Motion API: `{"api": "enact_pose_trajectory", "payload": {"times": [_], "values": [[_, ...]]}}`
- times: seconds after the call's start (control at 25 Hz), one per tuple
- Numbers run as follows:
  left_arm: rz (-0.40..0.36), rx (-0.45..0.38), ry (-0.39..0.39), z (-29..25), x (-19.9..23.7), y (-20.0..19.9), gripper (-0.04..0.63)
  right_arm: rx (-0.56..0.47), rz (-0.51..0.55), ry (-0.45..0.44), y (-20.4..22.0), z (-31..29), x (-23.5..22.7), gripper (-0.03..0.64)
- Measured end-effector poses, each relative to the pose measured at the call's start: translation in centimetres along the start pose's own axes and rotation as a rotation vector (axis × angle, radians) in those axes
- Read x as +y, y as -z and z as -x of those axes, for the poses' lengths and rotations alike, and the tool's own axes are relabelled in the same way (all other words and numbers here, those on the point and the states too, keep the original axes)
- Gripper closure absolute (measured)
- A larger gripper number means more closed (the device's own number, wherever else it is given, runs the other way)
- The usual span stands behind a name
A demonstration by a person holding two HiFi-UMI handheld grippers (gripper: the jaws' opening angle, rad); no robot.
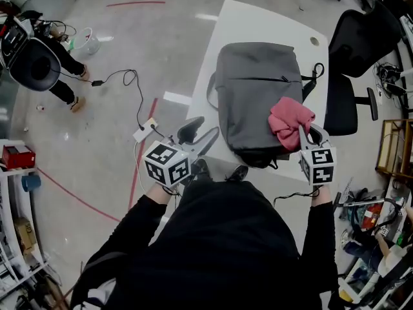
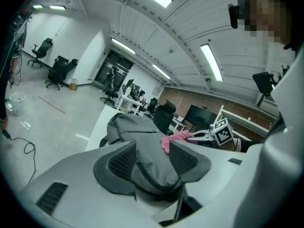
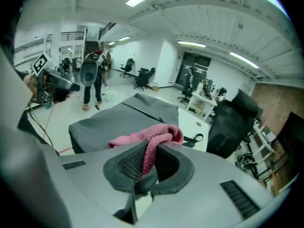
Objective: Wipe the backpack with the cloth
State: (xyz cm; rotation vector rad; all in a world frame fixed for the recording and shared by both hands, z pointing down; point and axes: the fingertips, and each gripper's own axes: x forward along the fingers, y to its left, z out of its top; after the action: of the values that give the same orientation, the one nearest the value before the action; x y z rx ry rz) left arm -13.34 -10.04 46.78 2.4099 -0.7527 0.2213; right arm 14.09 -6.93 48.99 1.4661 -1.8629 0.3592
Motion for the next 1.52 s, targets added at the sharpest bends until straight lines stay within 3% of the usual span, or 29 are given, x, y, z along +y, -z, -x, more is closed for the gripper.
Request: {"api": "enact_pose_trajectory", "payload": {"times": [0.2,0.36,0.56,0.76,0.92,1.16,1.32,1.52], "values": [[-0.047,0.036,0.020,-3.5,-5.3,0.3,0.364,-0.093,-0.129,0.141,1.8,4.8,-9.9,0.581],[-0.064,0.056,0.004,-5.6,-8.0,0.9,0.364,-0.163,-0.073,0.105,0.8,5.1,-10.6,0.581],[-0.064,0.069,-0.009,-5.9,-9.2,1.6,0.364,-0.136,0.037,-0.103,-0.1,0.9,-3.4,0.581],[-0.016,0.051,-0.024,-5.3,-6.5,1.2,0.364,-0.049,0.201,-0.237,-1.2,-2.7,4.7,0.580],[-0.017,0.033,-0.010,-3.3,-3.5,-0.1,0.364,-0.010,0.190,-0.327,-3.3,-5.2,10.3,0.580],[0.061,0.009,-0.040,1.1,4.6,-2.3,0.364,-0.026,0.183,-0.511,-9.2,-8.7,21.1,0.581],[0.068,0.003,-0.037,2.1,8.2,-4.1,0.364,-0.131,-0.029,-0.660,-15.3,-9.4,24.6,0.581],[0.079,0.009,-0.033,1.6,10.1,-5.1,0.367,-0.204,-0.202,-0.548,-17.7,-9.9,19.8,0.580]]}}
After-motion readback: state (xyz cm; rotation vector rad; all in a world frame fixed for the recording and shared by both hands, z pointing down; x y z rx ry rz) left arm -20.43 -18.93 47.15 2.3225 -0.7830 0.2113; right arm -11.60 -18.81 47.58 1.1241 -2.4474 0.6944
